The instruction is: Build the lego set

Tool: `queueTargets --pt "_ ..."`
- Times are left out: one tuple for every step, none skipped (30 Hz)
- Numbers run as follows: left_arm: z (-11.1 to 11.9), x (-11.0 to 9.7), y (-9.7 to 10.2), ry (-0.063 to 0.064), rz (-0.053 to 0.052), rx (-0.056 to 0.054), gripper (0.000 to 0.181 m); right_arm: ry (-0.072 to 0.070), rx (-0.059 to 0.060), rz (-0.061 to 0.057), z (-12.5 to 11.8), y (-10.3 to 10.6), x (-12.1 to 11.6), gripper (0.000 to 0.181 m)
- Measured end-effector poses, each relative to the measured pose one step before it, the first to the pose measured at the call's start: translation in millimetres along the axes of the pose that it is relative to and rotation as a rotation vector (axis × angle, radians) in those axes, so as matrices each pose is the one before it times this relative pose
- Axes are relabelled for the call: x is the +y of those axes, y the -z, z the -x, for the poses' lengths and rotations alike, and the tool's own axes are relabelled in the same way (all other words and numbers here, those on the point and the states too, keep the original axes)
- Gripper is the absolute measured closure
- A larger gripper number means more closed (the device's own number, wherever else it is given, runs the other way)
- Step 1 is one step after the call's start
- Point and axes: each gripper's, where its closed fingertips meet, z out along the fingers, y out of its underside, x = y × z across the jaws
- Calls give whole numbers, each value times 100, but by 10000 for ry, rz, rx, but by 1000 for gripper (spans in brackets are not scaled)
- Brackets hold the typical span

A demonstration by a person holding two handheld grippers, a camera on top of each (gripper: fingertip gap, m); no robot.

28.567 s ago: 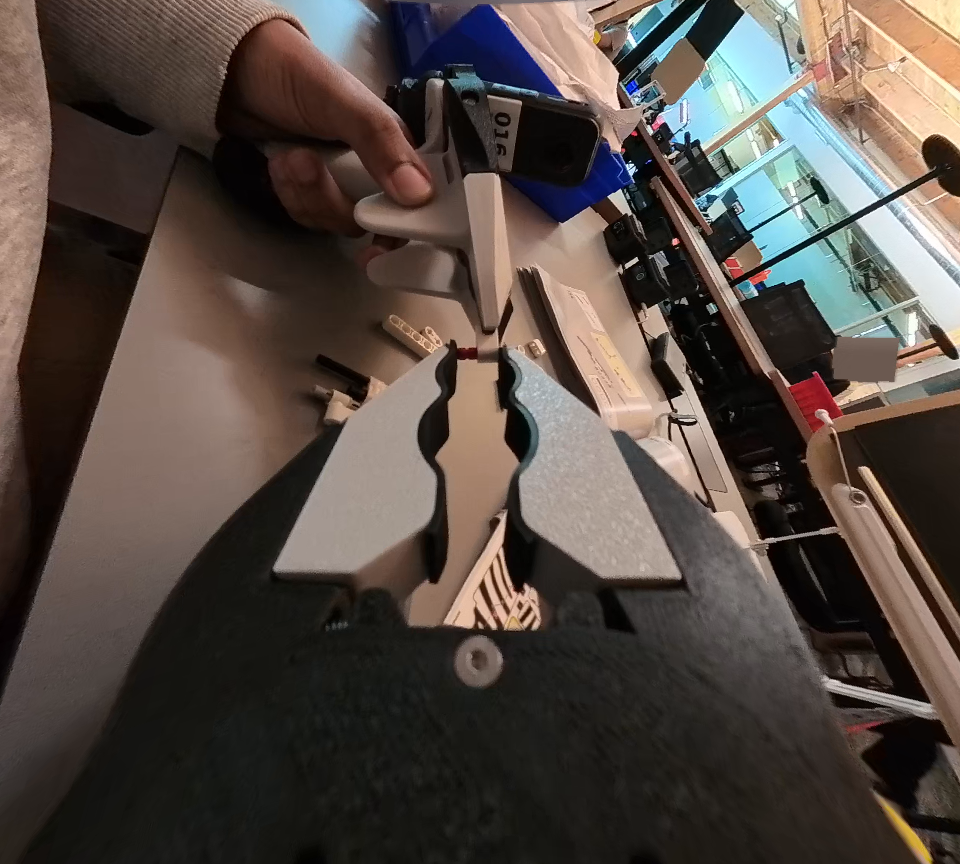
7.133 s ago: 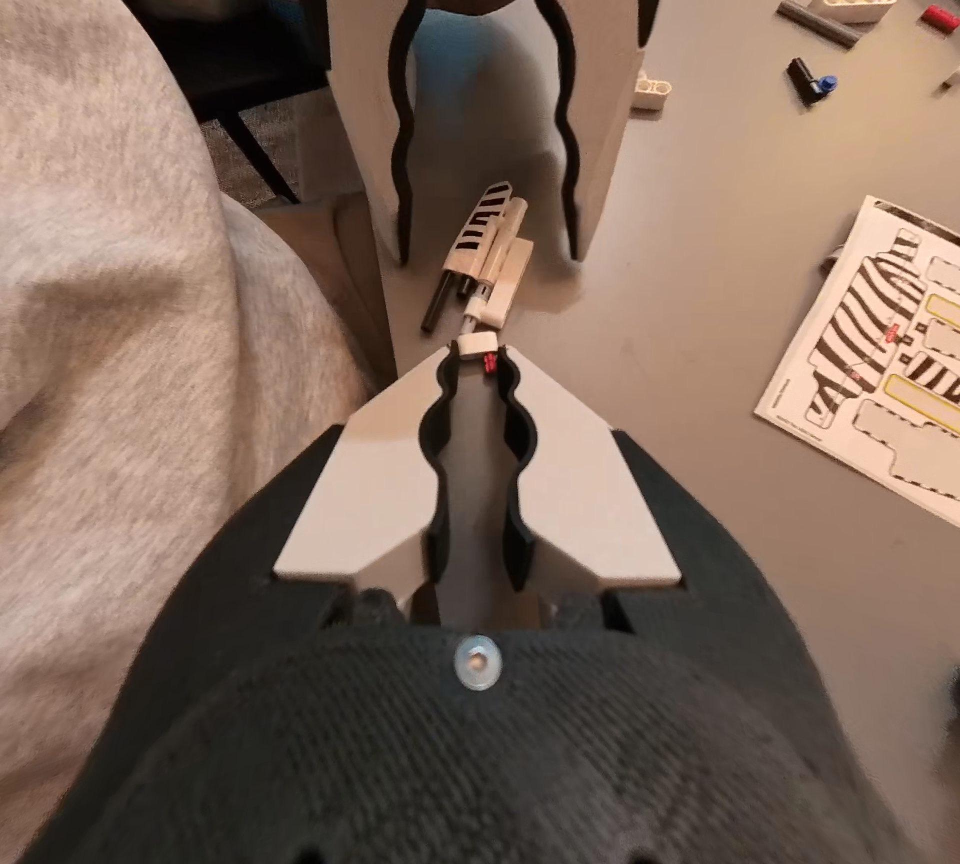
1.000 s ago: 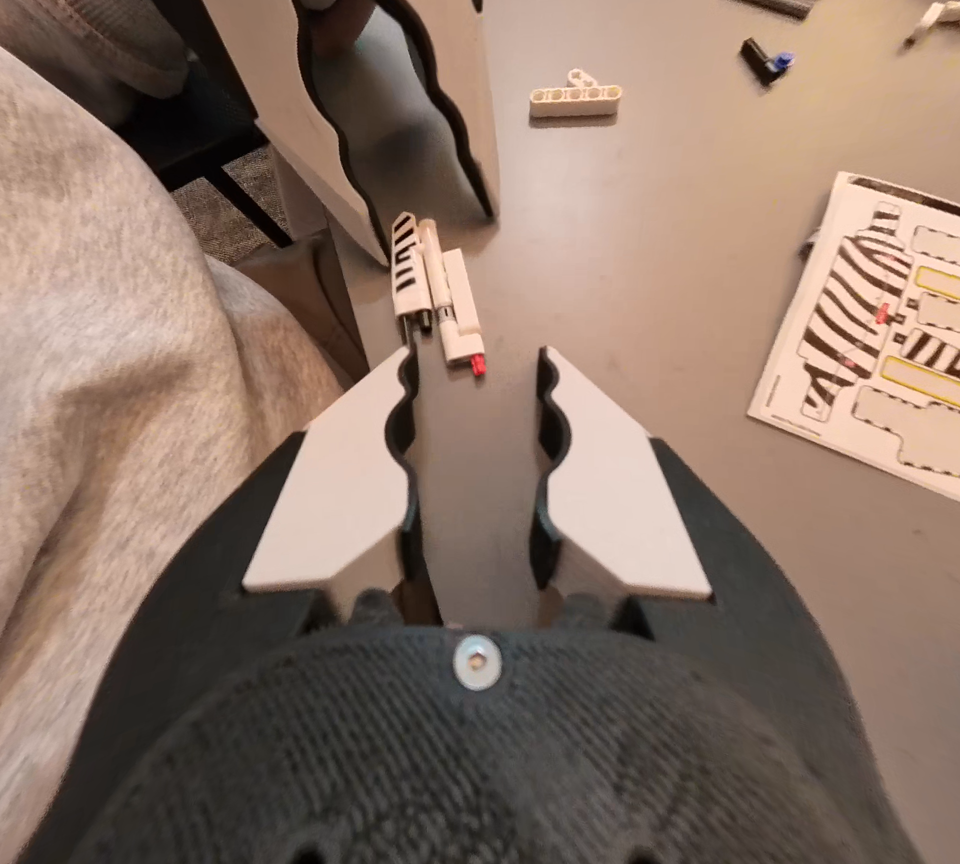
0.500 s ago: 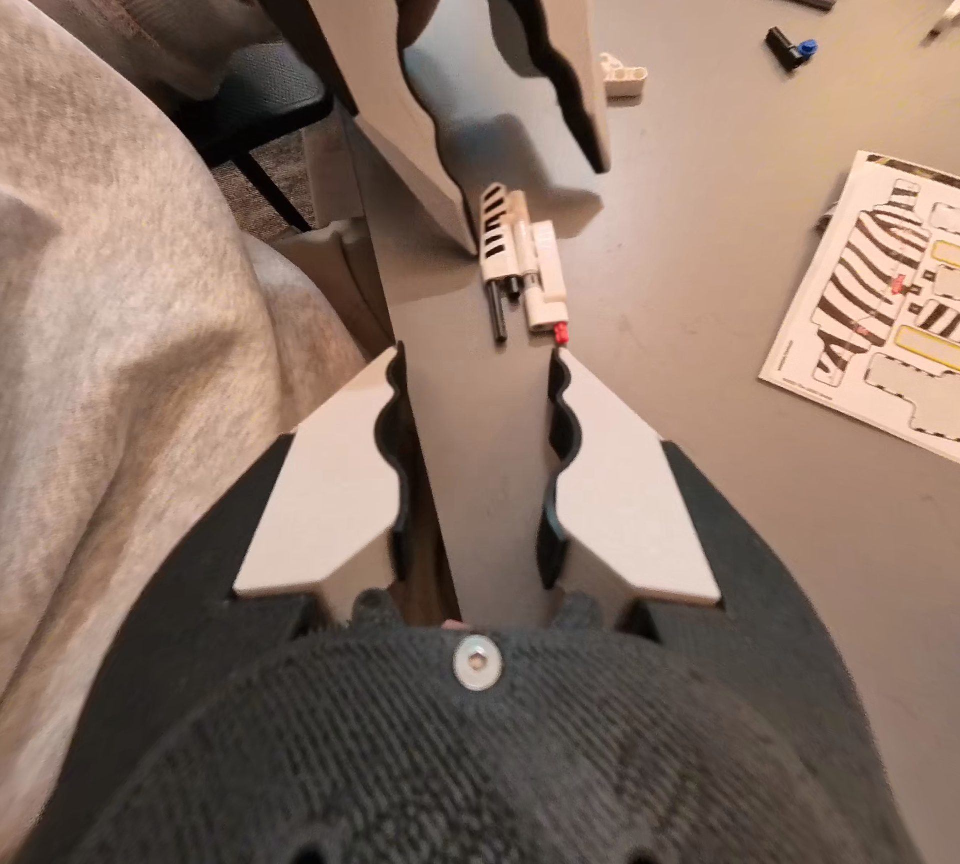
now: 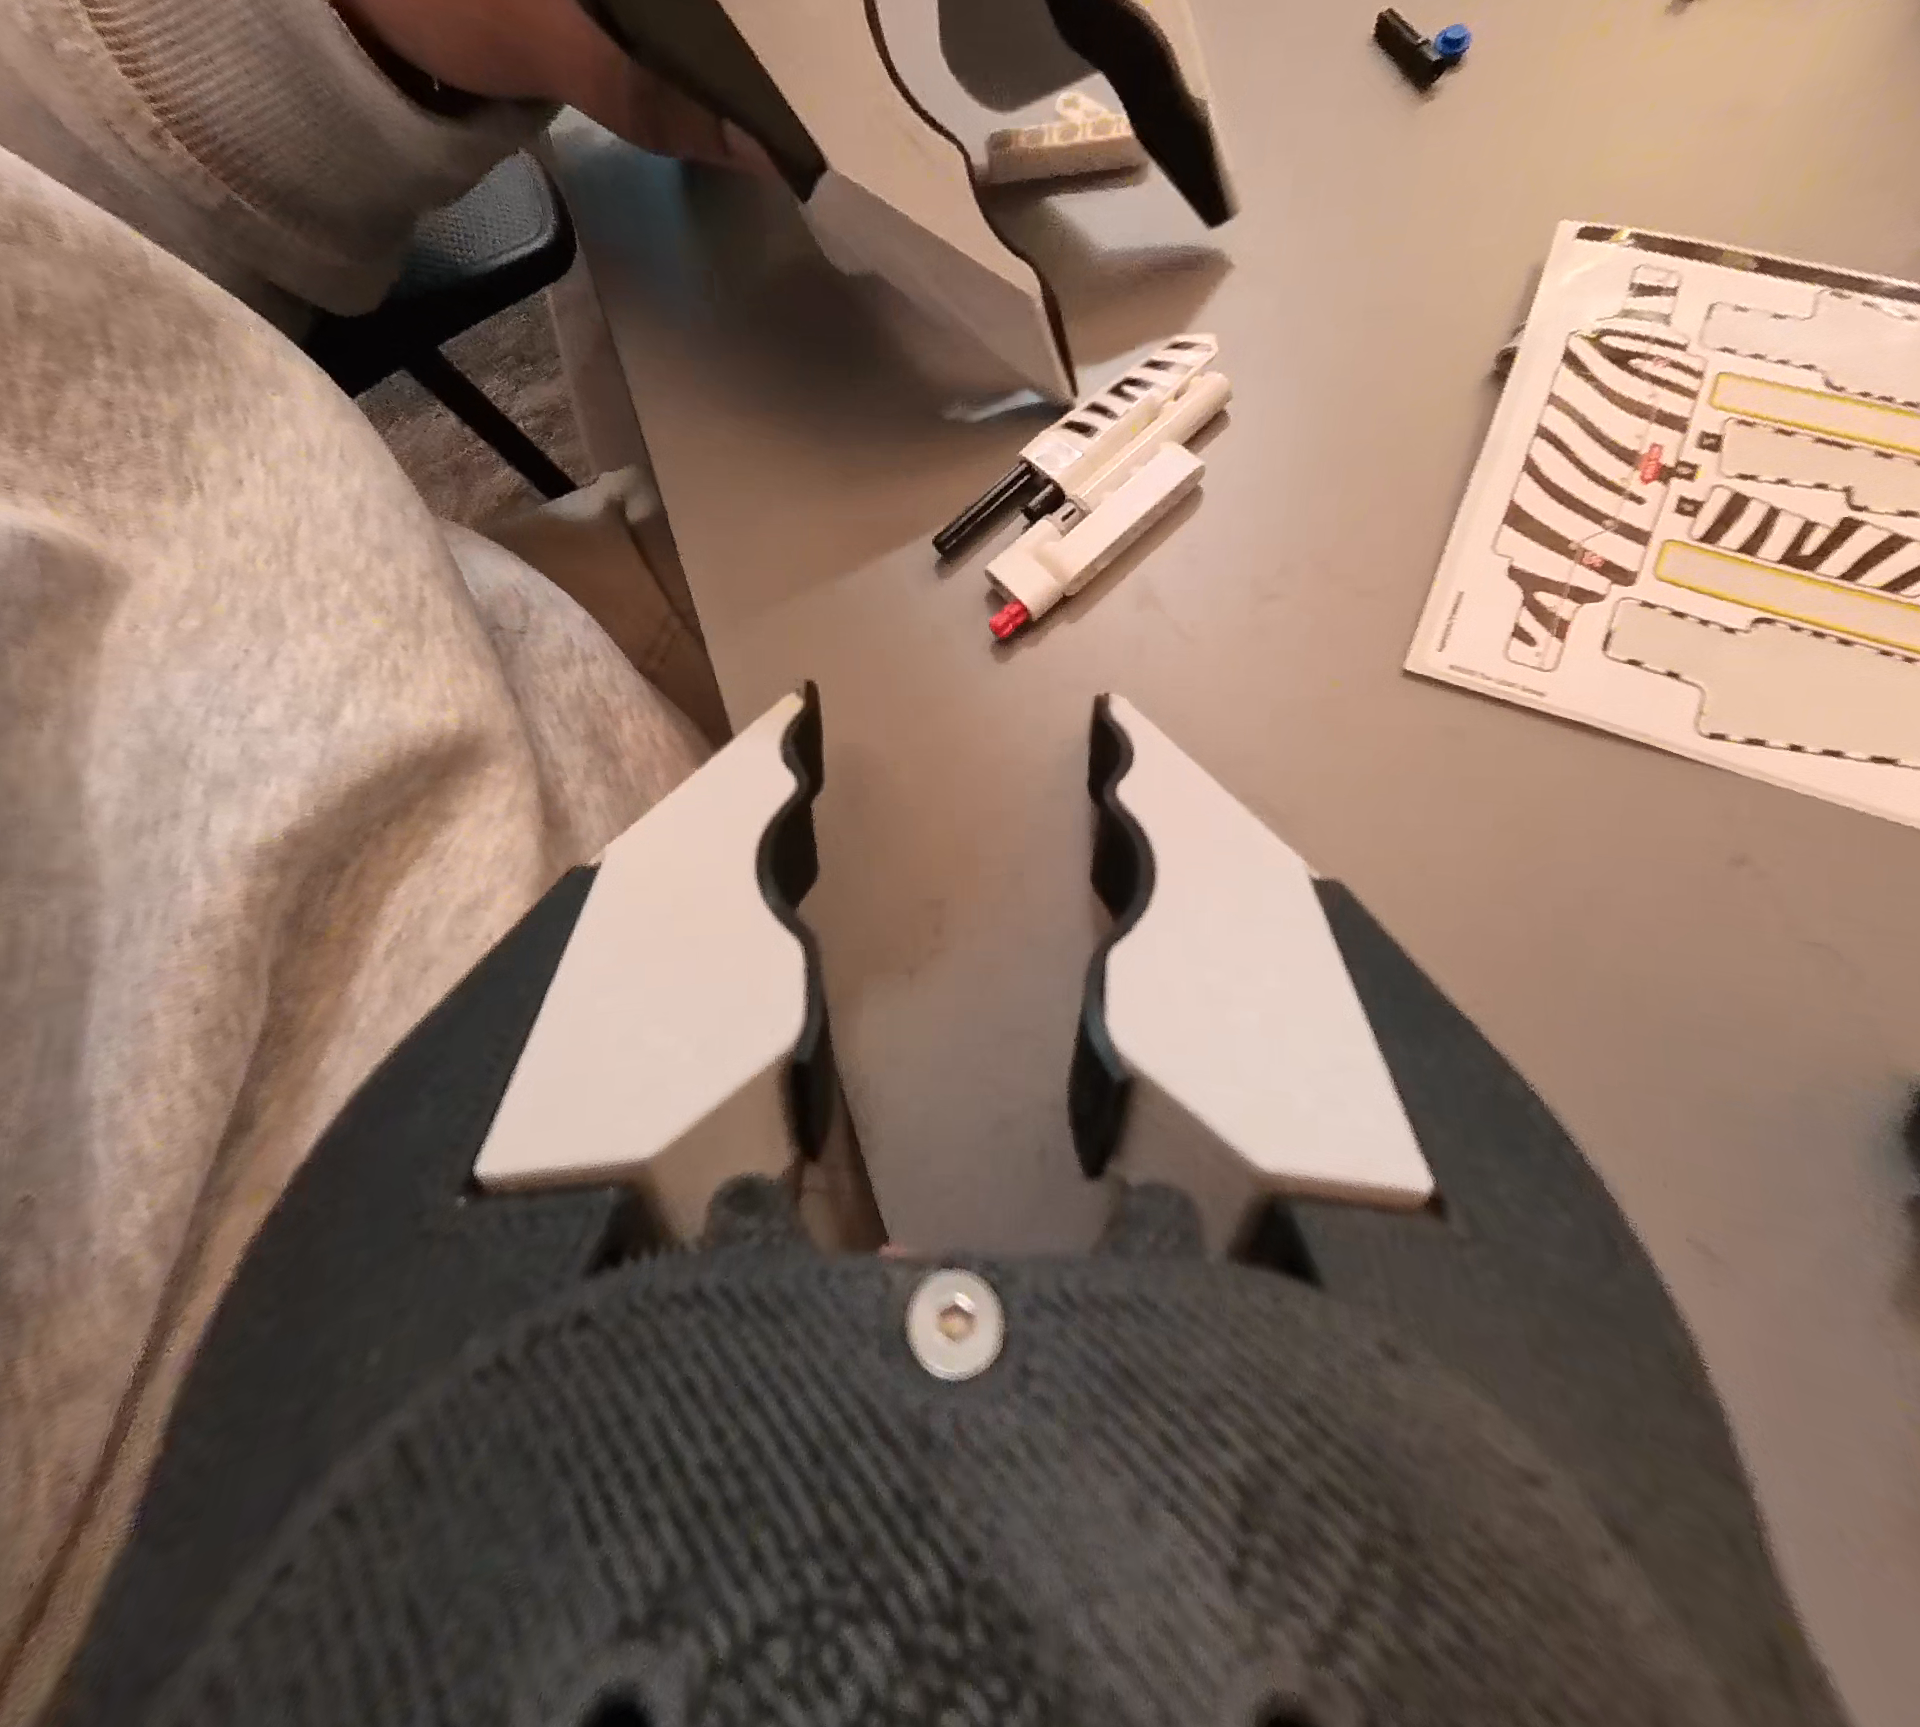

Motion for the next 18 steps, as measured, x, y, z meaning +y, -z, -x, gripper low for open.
queueTargets --pt "-112 106 40 138 13 108 133 3 30 49 -75 -60 23 133" --pt "-172 81 36 122 28 144 136 64 86 61 -167 -41 41 140" --pt "-237 36 0 100 19 185 140 123 178 58 -314 -22 28 147" --pt "-167 2 -23 102 25 140 142 182 244 62 -438 -26 50 156" --pt "-79 -31 -22 106 20 99 145 178 280 70 -517 -24 76 170" --pt "18 -78 -16 156 -2 61 147 91 132 63 -344 -36 18 178" --pt "208 -107 -40 226 -5 -27 150 -17 -169 32 92 -107 -73 179" --pt "166 -144 -55 222 -42 23 151 -100 -349 -1 343 -157 -135 178" --pt "30 -138 -68 211 -57 133 151 -98 -389 -11 420 -182 -131 177" --pt "-97 -156 -75 211 -68 223 152 -12 -284 16 315 -143 -123 174" --pt "-114 -158 -64 213 -64 234 152 84 -105 20 94 -115 -84 174" --pt "5 -158 -49 192 -71 157 152 134 -13 14 -6 -83 -74 174" --pt "163 -212 0 160 -116 31 153 126 -3 11 -16 -92 -72 174" --pt "291 -299 73 130 -172 -59 154 82 6 7 -42 -102 -80 174" --pt "354 -351 131 123 -205 -92 154 28 7 4 -60 -117 -104 175" --pt "467 -438 222 138 -245 -142 155 -9 -1 3 -76 -130 -127 175" --pt "517 -574 309 141 -323 -147 154 -27 24 0 -130 -156 -144 176" --pt "495 -695 371 165 -400 -95 154 -19 8 -2 -110 -162 -164 176"
